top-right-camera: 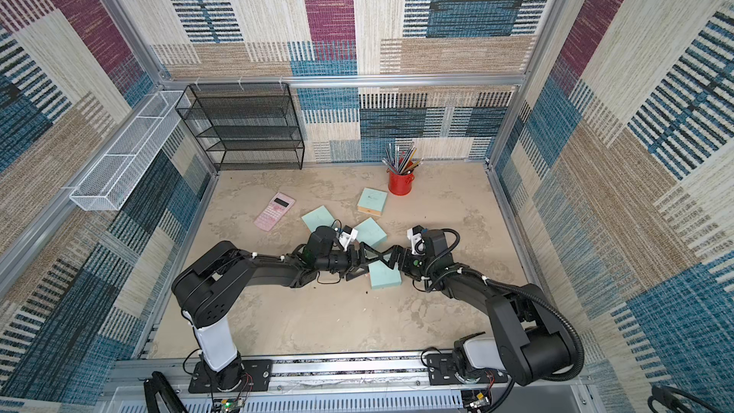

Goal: Take out the earrings from the drawer-style jewelry box
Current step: Close the drawer of the jewelry box, then adjust the jewelry box at the center of the board.

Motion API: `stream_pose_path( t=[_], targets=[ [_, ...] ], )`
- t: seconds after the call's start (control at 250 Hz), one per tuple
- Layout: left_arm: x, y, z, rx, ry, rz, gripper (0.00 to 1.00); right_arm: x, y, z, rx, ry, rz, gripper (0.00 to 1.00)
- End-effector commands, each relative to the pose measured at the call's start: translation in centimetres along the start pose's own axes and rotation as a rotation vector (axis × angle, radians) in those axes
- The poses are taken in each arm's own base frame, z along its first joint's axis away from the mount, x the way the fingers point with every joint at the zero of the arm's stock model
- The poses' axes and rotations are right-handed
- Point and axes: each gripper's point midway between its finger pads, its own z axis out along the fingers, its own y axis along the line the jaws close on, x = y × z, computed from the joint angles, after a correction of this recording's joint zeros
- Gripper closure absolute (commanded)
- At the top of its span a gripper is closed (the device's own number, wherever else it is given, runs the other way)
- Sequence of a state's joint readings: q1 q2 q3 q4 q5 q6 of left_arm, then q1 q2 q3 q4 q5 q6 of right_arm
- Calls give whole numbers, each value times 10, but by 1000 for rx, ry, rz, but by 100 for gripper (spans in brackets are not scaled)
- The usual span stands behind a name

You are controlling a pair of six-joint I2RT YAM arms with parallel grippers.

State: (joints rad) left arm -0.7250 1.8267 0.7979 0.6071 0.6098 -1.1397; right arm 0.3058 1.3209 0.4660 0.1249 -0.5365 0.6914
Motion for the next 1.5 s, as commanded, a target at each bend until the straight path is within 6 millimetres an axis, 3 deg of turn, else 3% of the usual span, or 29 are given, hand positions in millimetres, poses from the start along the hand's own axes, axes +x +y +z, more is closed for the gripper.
stream_pose_path(
  t=[0.0,0.168,0.3,0.48,0.644,0.788,1.004,1.344,1.495],
  targets=[
    [8,11,-10,-63,4,12,1,-18,-6,-9,83,-89,-1,1],
    [11,6,-33,-139,-18,78,1,-29,-2,-27,140,-151,-26,2],
    [10,-7,-52,-226,-11,206,3,-24,11,-42,124,-141,-46,11],
    [-4,-33,-43,-266,74,341,20,7,16,-52,124,-66,-33,52],
    [-11,-39,-13,-258,174,381,35,41,5,-50,154,-3,1,76],
    [-10,-32,9,-312,243,428,39,62,-6,-45,173,29,31,84],
    [-30,-28,17,-388,200,474,39,75,-17,-34,210,58,48,91],
    [-29,-8,42,-390,271,429,38,73,-38,-30,285,15,55,91],
    [-26,-2,43,-395,286,412,38,67,-44,-25,313,-11,55,91]
  ],
)
